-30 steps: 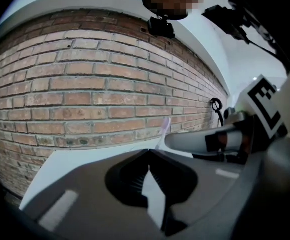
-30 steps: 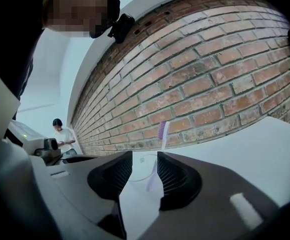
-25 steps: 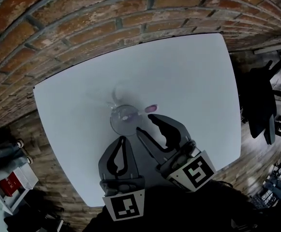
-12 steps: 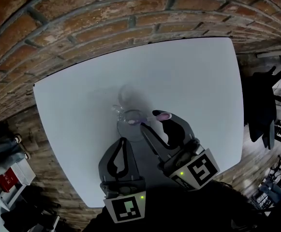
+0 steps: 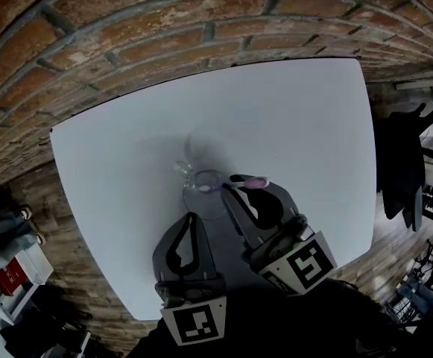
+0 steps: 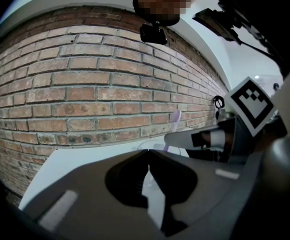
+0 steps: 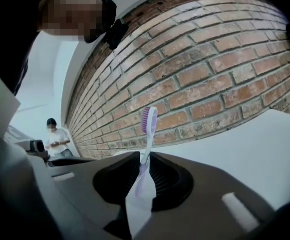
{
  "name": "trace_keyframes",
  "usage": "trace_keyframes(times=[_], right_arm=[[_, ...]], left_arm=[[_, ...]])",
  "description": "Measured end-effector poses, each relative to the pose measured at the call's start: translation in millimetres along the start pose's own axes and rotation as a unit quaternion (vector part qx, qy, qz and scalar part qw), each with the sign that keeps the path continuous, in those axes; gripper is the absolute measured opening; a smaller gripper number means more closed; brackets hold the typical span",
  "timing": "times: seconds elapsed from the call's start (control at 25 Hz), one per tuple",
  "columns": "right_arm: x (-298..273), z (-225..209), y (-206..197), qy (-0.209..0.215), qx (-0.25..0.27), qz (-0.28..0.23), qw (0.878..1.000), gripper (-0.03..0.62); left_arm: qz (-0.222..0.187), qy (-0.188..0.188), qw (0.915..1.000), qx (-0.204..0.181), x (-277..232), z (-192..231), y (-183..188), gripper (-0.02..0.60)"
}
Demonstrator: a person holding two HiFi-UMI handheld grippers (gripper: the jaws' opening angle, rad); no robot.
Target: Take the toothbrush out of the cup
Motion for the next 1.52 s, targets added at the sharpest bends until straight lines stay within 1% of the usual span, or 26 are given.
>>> trace_keyframes(times=[0.16,0.28,0.44,0.6,0.96,1.04,1.16,1.28,1.4,1.52], right_arm=[[1.4,-0.5,1.6,-0.004,0.000,-0.002,1.000,0.058],[2.0,-0.2,5.1,-0.006,-0.003,-0.013,1.000,0.049],[8.1,0.1,4.3,-0.011,-0.006,-0.002,1.000,0.043],[15.4,4.8,14.4,-0.003,0.013,-0.025,1.000,0.034],[24.7,11.2,25.0,0.002,0.017,-0.041,0.999,0.032],[28.2,13.5,29.9,0.004,0.018,-0.052,0.998,0.033],[35.4,19.4,43.5,0.010,0.018,-0.087,0.996,0.032],[46.0,26.1,45.2,0.017,0.025,-0.082,0.996,0.034],[57.8,35.3,57.5,0.023,0.024,-0.111,0.993,0.033],[70.8,44.5,65.4,0.028,0.029,-0.126,0.991,0.033]], left_arm=[[0.000,0.005,1.0000,0.002,2.4,1.7,0.8,0.008],[-0.006,0.007,1.0000,0.000,4.2,2.6,3.6,0.008],[-0.010,0.007,0.9999,-0.003,7.7,-1.5,7.4,0.008],[-0.014,0.007,0.9999,-0.004,10.9,-5.7,11.5,0.008],[-0.022,0.009,0.9997,-0.009,18.5,-9.4,19.0,0.008],[-0.026,0.010,0.9996,-0.010,21.6,-10.7,21.7,0.008],[-0.033,0.013,0.9993,-0.011,28.1,-13.2,26.2,0.008],[-0.040,0.016,0.9990,-0.014,37.0,-17.4,31.2,0.008],[-0.047,0.017,0.9986,-0.016,48.0,-23.3,36.6,0.008],[-0.058,0.019,0.9980,-0.017,60.6,-29.9,42.8,0.008]])
Point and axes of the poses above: the fingertips, and each gripper's own axes: x backward along the fingers, z to its left, y out of its top, the point moved 1 cm from there along x, backward along the fingers, and after that the axes turned 13 degrees about -y, right-handed, at the moved point
